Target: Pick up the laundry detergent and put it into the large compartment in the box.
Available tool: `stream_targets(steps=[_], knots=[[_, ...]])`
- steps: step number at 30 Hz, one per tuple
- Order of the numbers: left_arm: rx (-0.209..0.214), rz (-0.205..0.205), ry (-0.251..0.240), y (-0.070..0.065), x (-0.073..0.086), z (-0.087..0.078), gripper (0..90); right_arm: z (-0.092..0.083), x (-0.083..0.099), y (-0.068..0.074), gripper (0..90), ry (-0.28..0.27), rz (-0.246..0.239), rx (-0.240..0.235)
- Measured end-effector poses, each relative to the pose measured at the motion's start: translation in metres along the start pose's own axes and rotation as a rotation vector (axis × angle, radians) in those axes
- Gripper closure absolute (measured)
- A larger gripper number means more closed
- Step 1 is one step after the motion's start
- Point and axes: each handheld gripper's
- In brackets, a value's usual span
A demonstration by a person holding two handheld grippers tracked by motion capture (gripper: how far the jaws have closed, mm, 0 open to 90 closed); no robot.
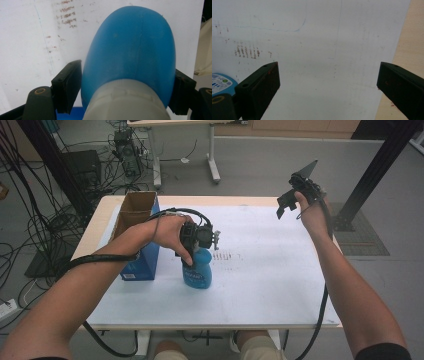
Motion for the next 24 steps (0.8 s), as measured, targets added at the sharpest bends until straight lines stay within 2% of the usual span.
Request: stream_targets(steps=[6,9,24], knots=[[-0.001,0.001,-0.001,0.0002,0.0006,0.0000,29.4,0.0001,-0.0003,-0.0003,4.6,0.000,0.002,0.001],[0.012,-0.001,0.002,0.0019,0.0004,0.0004,32.5,0.0003,-0.0004,0.0002,4.6,0.000,0.000,0.002],[0.024,0.011,0.009,0.0039,-0.0013,0.0014,35.9,0.0017,-0.0014,0.0031,4.6,0.002,-0.002,0.007]])
Point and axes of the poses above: each handheld gripper's, and its own axes: z roughly forward along the jaws, x roughly out of its underside, y roughly to its left, and after that the axes turned 7 degrees about z, right-handed
